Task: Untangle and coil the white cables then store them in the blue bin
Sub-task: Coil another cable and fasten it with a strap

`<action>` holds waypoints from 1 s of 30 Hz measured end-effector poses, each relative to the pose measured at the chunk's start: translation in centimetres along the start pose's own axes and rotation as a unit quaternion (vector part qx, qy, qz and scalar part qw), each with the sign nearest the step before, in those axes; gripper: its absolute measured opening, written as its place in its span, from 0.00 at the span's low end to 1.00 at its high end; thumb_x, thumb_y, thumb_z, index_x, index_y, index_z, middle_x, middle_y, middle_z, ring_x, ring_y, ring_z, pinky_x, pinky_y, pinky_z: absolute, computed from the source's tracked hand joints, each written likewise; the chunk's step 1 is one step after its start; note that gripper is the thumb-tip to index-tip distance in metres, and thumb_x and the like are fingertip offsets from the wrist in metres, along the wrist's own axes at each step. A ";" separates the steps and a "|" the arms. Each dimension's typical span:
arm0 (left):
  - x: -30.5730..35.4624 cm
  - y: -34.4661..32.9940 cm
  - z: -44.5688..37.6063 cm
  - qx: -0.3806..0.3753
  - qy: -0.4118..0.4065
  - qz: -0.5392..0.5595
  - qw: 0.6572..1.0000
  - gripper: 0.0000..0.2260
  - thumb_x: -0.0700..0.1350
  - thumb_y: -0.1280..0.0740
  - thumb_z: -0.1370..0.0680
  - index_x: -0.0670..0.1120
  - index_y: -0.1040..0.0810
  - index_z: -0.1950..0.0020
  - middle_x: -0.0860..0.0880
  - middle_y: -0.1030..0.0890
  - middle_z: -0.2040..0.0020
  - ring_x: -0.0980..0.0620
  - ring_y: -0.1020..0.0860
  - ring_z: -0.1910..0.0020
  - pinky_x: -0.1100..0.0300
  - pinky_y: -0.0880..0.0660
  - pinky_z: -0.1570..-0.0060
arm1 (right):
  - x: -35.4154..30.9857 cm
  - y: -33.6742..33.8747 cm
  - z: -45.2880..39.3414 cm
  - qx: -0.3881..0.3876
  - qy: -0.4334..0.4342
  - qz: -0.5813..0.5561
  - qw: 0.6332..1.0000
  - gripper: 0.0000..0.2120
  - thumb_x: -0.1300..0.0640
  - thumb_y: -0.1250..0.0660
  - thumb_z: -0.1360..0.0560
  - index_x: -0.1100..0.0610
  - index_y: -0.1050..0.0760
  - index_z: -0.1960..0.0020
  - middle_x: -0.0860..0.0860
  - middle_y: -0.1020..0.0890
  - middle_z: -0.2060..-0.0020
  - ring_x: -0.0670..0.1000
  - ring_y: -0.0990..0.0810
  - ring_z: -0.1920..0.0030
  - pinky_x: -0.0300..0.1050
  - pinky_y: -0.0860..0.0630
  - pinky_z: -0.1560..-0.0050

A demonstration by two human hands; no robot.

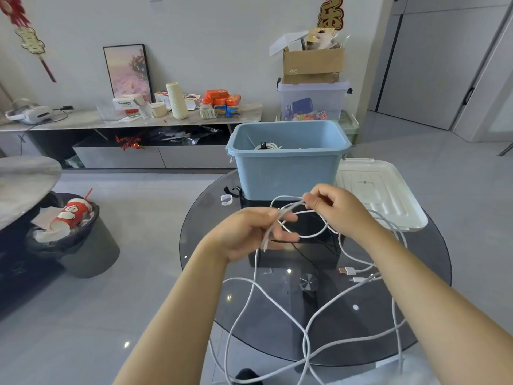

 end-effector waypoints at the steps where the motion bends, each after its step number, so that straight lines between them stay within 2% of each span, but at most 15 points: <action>1: 0.1 0.1 -0.1 -0.014 -0.020 0.091 0.996 0.14 0.40 0.44 0.20 0.40 0.19 0.50 0.50 0.22 0.70 0.48 0.17 0.56 0.40 0.26 0.44 | 0.5 -0.3 -0.1 0.000 -0.019 -0.021 1.000 0.15 0.46 0.41 0.21 0.54 0.26 0.60 0.51 0.26 0.70 0.51 0.28 0.66 0.46 0.31 0.59; 3: 0.0 -0.1 -0.5 -0.007 -0.062 0.232 0.971 0.14 0.42 0.43 0.22 0.41 0.18 0.49 0.52 0.24 0.72 0.51 0.17 0.58 0.35 0.28 0.45 | 1.1 -1.5 0.0 -0.039 -0.066 -0.080 0.994 0.19 0.47 0.47 0.19 0.55 0.26 0.60 0.49 0.27 0.71 0.49 0.27 0.67 0.48 0.27 0.54; 6: 0.0 -0.5 -1.3 0.037 -0.116 0.353 0.928 0.12 0.43 0.44 0.20 0.42 0.22 0.46 0.53 0.21 0.69 0.55 0.17 0.58 0.34 0.26 0.49 | 1.3 -3.5 0.3 -0.149 -0.141 -0.192 0.960 0.21 0.51 0.51 0.17 0.58 0.26 0.60 0.52 0.23 0.69 0.50 0.24 0.66 0.48 0.23 0.51; 8: -0.1 -0.2 -1.8 0.075 -0.153 0.383 0.908 0.11 0.43 0.45 0.19 0.43 0.24 0.45 0.53 0.19 0.66 0.55 0.17 0.55 0.33 0.28 0.45 | 1.5 -4.3 0.5 -0.206 -0.151 -0.189 0.948 0.23 0.50 0.51 0.17 0.58 0.26 0.63 0.53 0.18 0.66 0.51 0.19 0.58 0.47 0.23 0.45; 10: -0.3 0.2 -2.2 0.115 -0.184 0.381 0.899 0.10 0.42 0.45 0.18 0.45 0.25 0.46 0.53 0.17 0.62 0.54 0.17 0.51 0.32 0.31 0.42 | 2.2 -4.6 0.5 -0.251 -0.135 -0.125 0.950 0.22 0.48 0.50 0.19 0.54 0.23 0.62 0.50 0.16 0.56 0.48 0.20 0.46 0.47 0.29 0.36; 12: -0.4 0.4 -2.5 0.156 -0.200 0.358 0.899 0.09 0.42 0.46 0.18 0.45 0.26 0.45 0.52 0.16 0.59 0.54 0.18 0.50 0.33 0.32 0.40 | 2.7 -4.6 0.7 -0.283 -0.117 -0.077 0.949 0.19 0.46 0.49 0.22 0.51 0.21 0.58 0.48 0.18 0.50 0.47 0.23 0.41 0.49 0.32 0.33; 14: -0.4 0.4 -2.6 0.196 -0.207 0.334 0.899 0.09 0.42 0.46 0.17 0.46 0.27 0.43 0.53 0.16 0.55 0.54 0.19 0.48 0.36 0.30 0.40 | 2.9 -4.3 1.0 -0.290 -0.106 -0.071 0.948 0.16 0.50 0.48 0.21 0.51 0.22 0.54 0.47 0.17 0.52 0.45 0.22 0.44 0.47 0.30 0.34; 17: -0.2 0.2 -2.4 0.252 -0.207 0.300 0.897 0.10 0.42 0.46 0.17 0.46 0.26 0.42 0.52 0.18 0.49 0.54 0.22 0.44 0.41 0.29 0.39 | 2.3 -4.0 1.1 -0.261 -0.071 -0.005 0.963 0.14 0.51 0.47 0.19 0.49 0.23 0.52 0.45 0.19 0.64 0.43 0.22 0.56 0.43 0.26 0.45; 19: -0.3 0.1 -2.4 0.290 -0.202 0.231 0.906 0.09 0.42 0.44 0.17 0.47 0.25 0.42 0.52 0.18 0.48 0.54 0.22 0.42 0.47 0.27 0.43 | 1.6 -4.1 1.2 -0.238 -0.038 0.060 0.969 0.13 0.50 0.46 0.20 0.48 0.23 0.53 0.43 0.23 0.66 0.45 0.24 0.60 0.41 0.28 0.54; 20: -0.4 0.2 -2.3 0.321 -0.202 0.176 0.908 0.10 0.43 0.42 0.18 0.48 0.24 0.41 0.53 0.18 0.49 0.56 0.22 0.44 0.51 0.26 0.44 | 1.3 -4.2 1.2 -0.226 -0.024 0.074 0.971 0.12 0.51 0.45 0.20 0.48 0.24 0.55 0.43 0.23 0.65 0.46 0.24 0.60 0.42 0.28 0.55; 22: -0.8 0.4 -2.0 0.391 -0.215 -0.035 0.894 0.10 0.43 0.38 0.19 0.53 0.21 0.42 0.54 0.18 0.52 0.60 0.23 0.56 0.63 0.27 0.50 | 0.8 -4.3 1.3 -0.206 -0.009 0.070 0.976 0.11 0.51 0.44 0.20 0.47 0.27 0.59 0.44 0.20 0.64 0.49 0.22 0.58 0.46 0.27 0.51; 24: -1.4 0.4 -1.9 0.389 -0.218 -0.217 0.869 0.13 0.43 0.38 0.20 0.60 0.24 0.41 0.57 0.17 0.53 0.64 0.26 0.63 0.76 0.31 0.57 | 0.2 -4.2 1.3 -0.195 -0.018 0.012 0.980 0.11 0.51 0.44 0.19 0.48 0.31 0.60 0.44 0.17 0.64 0.47 0.19 0.57 0.49 0.26 0.47; 25: -1.5 0.3 -1.9 0.370 -0.204 -0.246 0.872 0.16 0.42 0.38 0.19 0.62 0.27 0.38 0.59 0.17 0.54 0.67 0.25 0.62 0.79 0.32 0.58 | 0.1 -4.2 1.3 -0.190 -0.030 -0.020 0.981 0.11 0.51 0.45 0.19 0.49 0.31 0.60 0.44 0.17 0.65 0.47 0.18 0.56 0.49 0.25 0.46; 27: -1.9 0.2 -2.0 0.341 -0.184 -0.229 0.893 0.19 0.40 0.40 0.19 0.62 0.32 0.34 0.61 0.17 0.56 0.71 0.23 0.56 0.80 0.33 0.55 | 0.2 -4.3 1.3 -0.176 -0.049 -0.023 0.983 0.10 0.52 0.44 0.20 0.50 0.32 0.59 0.46 0.17 0.64 0.50 0.18 0.58 0.49 0.25 0.50; 30: -1.9 0.5 -2.4 0.332 -0.202 -0.133 0.912 0.19 0.37 0.41 0.19 0.56 0.34 0.33 0.56 0.17 0.62 0.60 0.18 0.57 0.70 0.25 0.48 | 1.0 -5.7 1.3 -0.132 -0.049 0.046 0.989 0.04 0.55 0.41 0.22 0.52 0.33 0.56 0.48 0.23 0.58 0.49 0.23 0.59 0.43 0.28 0.58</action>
Point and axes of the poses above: each hand's wrist, its own z-axis away from the middle knuckle, its own y-axis out of the back of the hand, x = y × z, the point moved 1 cm from there along -z, towards the middle knuckle
